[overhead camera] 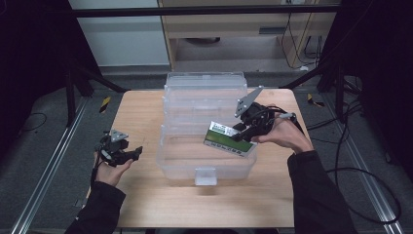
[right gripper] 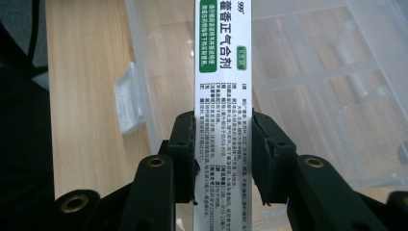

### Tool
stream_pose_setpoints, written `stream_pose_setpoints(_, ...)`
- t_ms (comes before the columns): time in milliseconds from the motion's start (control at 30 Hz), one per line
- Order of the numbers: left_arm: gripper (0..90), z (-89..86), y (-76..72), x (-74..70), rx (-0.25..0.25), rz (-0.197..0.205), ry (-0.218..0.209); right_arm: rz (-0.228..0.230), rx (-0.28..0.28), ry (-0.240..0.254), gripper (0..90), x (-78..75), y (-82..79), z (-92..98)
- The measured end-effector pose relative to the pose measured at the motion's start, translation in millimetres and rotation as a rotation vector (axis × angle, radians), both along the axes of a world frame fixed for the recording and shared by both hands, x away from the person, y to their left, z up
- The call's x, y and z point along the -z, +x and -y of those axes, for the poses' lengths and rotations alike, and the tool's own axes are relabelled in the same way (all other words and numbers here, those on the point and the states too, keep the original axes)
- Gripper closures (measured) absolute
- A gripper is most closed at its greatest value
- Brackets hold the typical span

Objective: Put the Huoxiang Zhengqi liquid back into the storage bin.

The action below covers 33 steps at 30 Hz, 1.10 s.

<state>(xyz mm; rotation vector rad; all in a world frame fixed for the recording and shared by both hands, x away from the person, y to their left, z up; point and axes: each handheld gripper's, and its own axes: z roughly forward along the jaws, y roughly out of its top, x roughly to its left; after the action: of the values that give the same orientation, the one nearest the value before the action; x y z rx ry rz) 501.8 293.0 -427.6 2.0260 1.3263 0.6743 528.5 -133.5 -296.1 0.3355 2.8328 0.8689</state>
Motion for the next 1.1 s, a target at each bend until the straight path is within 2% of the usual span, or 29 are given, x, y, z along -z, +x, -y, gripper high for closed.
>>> stream_pose_setpoints(233, 39.6, -0.8, -0.1, -0.5, 0.0, 0.001, -0.004, -0.006, -0.062, -0.037, 64.7, 6.9, 5.4, -3.4)
stream_pose_setpoints(433, 39.6, -1.7, 0.0, 0.0, -0.002, -0.001, -0.005, -0.033, -0.104, -0.069, 64.6, 12.2, 6.6, -7.0)
stream_pose_setpoints(600, 39.6, -2.8, 0.0, -0.5, -0.004, 0.002, -0.006, -0.03, -0.121, -0.095, 64.6, 17.9, 8.3, -9.5)
stream_pose_setpoints(833, 39.7, -2.8, 0.0, -0.4, -0.003, 0.002, -0.005, -0.053, -0.131, -0.112, 64.6, 26.6, 10.0, -11.1)
stream_pose_setpoints(1100, 39.7, -2.6, 0.0, -0.3, -0.003, 0.001, -0.004, -0.047, -0.158, -0.141, 64.5, 32.2, 9.7, -12.5)
